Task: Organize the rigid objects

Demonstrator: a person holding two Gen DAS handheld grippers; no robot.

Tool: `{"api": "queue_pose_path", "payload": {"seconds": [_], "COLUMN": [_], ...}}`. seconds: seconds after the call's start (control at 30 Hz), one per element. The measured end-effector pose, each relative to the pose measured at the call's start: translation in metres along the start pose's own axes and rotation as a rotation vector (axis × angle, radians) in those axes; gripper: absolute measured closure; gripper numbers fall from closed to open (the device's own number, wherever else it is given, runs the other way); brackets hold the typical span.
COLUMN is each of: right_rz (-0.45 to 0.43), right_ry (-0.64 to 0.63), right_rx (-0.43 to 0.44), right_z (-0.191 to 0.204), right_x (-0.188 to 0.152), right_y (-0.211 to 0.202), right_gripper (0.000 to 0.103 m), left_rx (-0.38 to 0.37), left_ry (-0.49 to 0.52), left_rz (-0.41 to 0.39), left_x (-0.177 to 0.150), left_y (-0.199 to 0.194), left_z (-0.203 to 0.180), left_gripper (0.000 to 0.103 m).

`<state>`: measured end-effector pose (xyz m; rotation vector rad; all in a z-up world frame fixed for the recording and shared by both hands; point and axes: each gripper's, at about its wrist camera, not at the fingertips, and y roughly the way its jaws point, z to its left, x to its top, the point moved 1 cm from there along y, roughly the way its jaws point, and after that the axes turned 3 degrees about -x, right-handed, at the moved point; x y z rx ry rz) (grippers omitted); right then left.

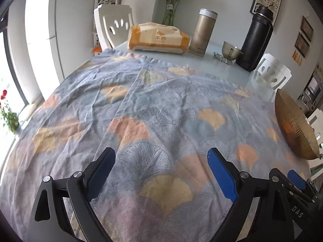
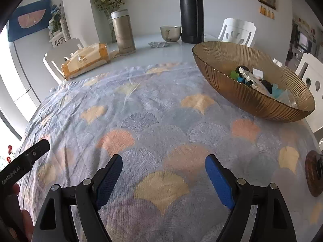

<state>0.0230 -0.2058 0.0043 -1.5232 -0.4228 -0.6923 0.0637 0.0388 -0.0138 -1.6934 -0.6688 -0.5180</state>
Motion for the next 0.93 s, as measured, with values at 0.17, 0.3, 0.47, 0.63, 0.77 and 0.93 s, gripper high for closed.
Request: {"api": "queue_pose_path", "payload": {"seconds": [0.17,0.3,0.47,0.63,0.77,0.93], "right_rz": [0.006,0.005,0.016,0.028,0.032,0.039], "right_ry": [-0.004,-0.001,-0.002,-0.004,-0.009,-0.008], "right_rx": [0.002,0.010,0.014,0.017,0.014,0.015], "right_z": [0.001,0.000,0.001,0.002,0.003,0.004], "right_x": [-0.001,0.000,-0.001,-0.002,-0.002,-0.003], "right_y": [0.001,0.001,0.003,0.005,0.006,0.007], "right_gripper": [0.020,0.020,0.020,0.020,0.020,0.020], "left_rx": [0.003,0.006,0.010,0.010,0.016,-0.003], "left_ry": [0.012,0.028,0.042,0.032,0.038,0.061], "left_rz": [-0.001,-0.007,0.004,-0.004,-0.037,-0.035], "left_x": [-0.001,-0.001,-0.001,0.000,0.001,0.002], "left_y": [-0.001,-0.001,0.001,0.001,-0.004,-0.004], "left_z": [-0.002,-0.005,-0.007,-0.005,-0.003,-0.007], "left_gripper": [0.011,0.011,0.011,0.011,0.011,0.011]}}
